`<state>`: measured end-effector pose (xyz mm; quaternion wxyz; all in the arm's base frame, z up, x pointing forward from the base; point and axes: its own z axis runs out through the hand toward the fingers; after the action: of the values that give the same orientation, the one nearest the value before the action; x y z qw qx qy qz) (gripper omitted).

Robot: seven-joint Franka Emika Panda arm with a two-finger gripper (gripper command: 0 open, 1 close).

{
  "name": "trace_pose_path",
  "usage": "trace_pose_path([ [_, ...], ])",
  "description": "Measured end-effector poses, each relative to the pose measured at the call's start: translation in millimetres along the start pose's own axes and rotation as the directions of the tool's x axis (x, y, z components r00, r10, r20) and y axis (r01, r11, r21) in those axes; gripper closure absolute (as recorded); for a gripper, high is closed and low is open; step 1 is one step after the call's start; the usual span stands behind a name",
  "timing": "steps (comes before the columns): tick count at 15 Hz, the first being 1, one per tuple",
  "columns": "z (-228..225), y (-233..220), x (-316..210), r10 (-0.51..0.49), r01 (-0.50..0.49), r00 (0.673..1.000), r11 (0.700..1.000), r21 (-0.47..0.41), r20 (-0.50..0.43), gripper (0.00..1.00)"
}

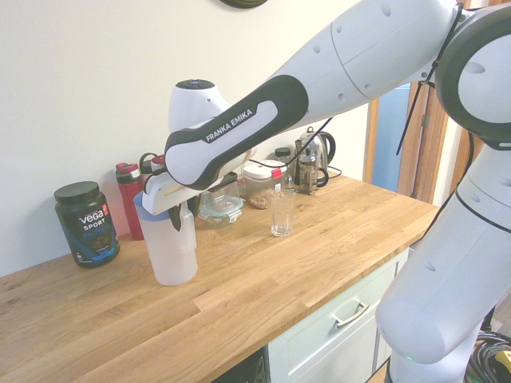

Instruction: Pour me some water

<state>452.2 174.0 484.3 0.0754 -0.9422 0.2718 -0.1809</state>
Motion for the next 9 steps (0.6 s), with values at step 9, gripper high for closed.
trace_pose_path([
  [9, -1.2, -3.9, -2.9, 0.001, -0.001, 1.0, 1.0, -0.002, -0.009, 1.0],
])
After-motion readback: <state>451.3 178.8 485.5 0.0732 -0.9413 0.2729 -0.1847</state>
